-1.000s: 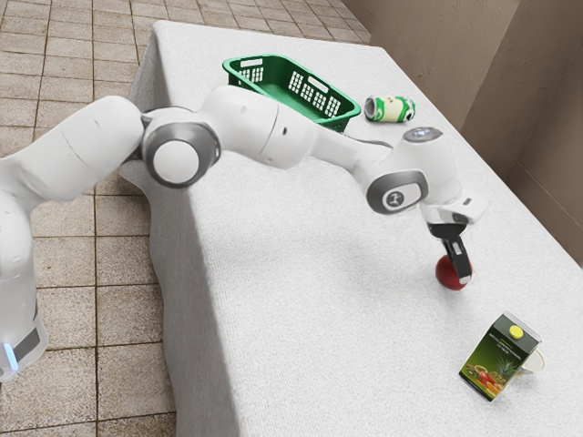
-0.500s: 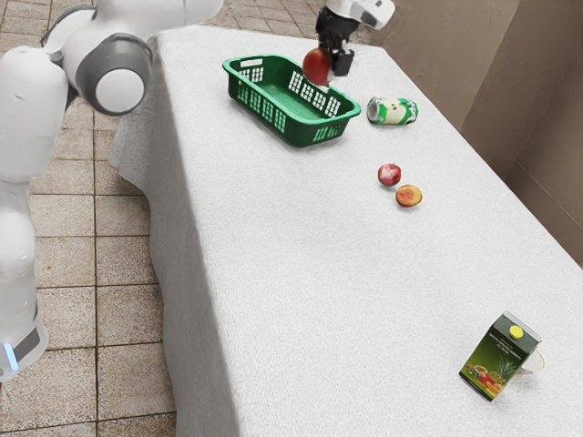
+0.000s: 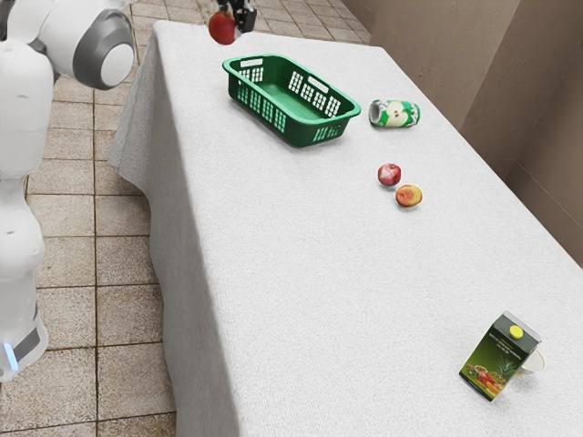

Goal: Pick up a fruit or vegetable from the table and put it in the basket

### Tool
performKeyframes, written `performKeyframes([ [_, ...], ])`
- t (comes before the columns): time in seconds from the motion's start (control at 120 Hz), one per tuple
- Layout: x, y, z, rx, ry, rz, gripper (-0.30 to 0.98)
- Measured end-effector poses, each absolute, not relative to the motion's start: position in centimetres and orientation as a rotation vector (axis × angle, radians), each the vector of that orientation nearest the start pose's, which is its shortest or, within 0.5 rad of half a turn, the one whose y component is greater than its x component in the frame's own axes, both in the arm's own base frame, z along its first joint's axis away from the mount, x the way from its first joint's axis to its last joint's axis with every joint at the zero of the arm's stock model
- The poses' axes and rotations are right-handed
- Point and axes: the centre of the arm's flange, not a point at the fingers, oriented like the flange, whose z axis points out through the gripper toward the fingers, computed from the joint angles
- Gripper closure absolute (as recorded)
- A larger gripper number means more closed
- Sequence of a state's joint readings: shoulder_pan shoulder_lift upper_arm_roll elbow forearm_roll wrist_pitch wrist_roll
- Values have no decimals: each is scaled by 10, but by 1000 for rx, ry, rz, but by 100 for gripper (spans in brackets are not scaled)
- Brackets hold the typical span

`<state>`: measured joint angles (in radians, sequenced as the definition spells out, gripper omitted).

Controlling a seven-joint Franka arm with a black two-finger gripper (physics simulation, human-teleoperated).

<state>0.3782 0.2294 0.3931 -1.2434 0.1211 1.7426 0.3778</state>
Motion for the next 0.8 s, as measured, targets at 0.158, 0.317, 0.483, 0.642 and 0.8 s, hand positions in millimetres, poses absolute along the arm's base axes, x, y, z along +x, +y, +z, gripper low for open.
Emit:
performKeyframes([
  [0.158, 512, 430, 657, -2704, -393, -345, 32],
  [0.317, 504, 451, 613, -2667, -370, -452, 36],
  [0.483, 503, 470, 617, -2453, -244, -534, 34],
  [0.642, 516, 483, 598, -2336, -143, -560, 32],
  [0.8, 524, 479, 607, -2264, -85, -630, 30],
])
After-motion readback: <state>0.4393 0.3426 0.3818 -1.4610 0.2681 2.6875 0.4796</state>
